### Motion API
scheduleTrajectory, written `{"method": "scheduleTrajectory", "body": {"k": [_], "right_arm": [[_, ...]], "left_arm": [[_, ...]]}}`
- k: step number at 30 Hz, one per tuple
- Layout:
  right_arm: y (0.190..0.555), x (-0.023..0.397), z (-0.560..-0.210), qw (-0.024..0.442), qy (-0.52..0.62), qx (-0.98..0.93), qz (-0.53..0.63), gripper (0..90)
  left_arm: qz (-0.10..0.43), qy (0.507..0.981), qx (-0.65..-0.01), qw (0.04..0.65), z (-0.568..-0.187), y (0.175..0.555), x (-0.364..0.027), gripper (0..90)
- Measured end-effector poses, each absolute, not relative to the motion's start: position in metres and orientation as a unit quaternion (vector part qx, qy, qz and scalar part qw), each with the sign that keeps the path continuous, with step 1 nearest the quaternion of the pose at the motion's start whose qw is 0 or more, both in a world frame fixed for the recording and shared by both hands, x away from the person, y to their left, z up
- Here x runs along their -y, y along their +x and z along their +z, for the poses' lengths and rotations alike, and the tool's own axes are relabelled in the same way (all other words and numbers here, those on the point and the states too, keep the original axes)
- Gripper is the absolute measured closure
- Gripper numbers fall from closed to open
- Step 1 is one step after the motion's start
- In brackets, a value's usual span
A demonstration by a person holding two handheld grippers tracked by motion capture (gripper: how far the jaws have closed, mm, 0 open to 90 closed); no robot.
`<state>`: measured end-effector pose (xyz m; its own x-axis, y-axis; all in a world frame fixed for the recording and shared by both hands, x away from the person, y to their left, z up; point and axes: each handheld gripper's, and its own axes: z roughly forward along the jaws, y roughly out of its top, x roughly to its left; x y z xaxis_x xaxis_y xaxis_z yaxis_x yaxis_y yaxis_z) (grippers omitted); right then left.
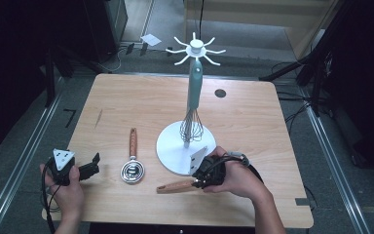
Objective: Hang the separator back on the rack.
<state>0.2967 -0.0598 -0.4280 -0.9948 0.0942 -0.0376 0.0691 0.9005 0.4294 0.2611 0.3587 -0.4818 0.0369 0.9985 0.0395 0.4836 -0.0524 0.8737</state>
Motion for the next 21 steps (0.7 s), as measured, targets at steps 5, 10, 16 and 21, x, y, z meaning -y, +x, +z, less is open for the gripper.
{"method": "scheduleTrajectory", "body": {"k": [5,10,16,21], "right_arm": [[0.297,0.049,-0.435,0.028,0.032,-0.978,0.205,65.4],[0.297,0.041,-0.441,0.020,0.026,-0.983,0.183,60.4],[0.300,0.035,-0.450,0.005,0.031,-0.986,0.165,58.9],[0.303,0.032,-0.457,-0.010,0.028,-0.987,0.158,59.8]], "left_arm": [[0.365,0.627,-0.590,0.354,-0.482,0.261,-0.359,0.0],[0.366,0.627,-0.589,0.356,-0.482,0.261,-0.359,0.0],[0.366,0.627,-0.589,0.356,-0.482,0.261,-0.359,0.0],[0.365,0.627,-0.588,0.358,-0.482,0.261,-0.359,0.0]]}}
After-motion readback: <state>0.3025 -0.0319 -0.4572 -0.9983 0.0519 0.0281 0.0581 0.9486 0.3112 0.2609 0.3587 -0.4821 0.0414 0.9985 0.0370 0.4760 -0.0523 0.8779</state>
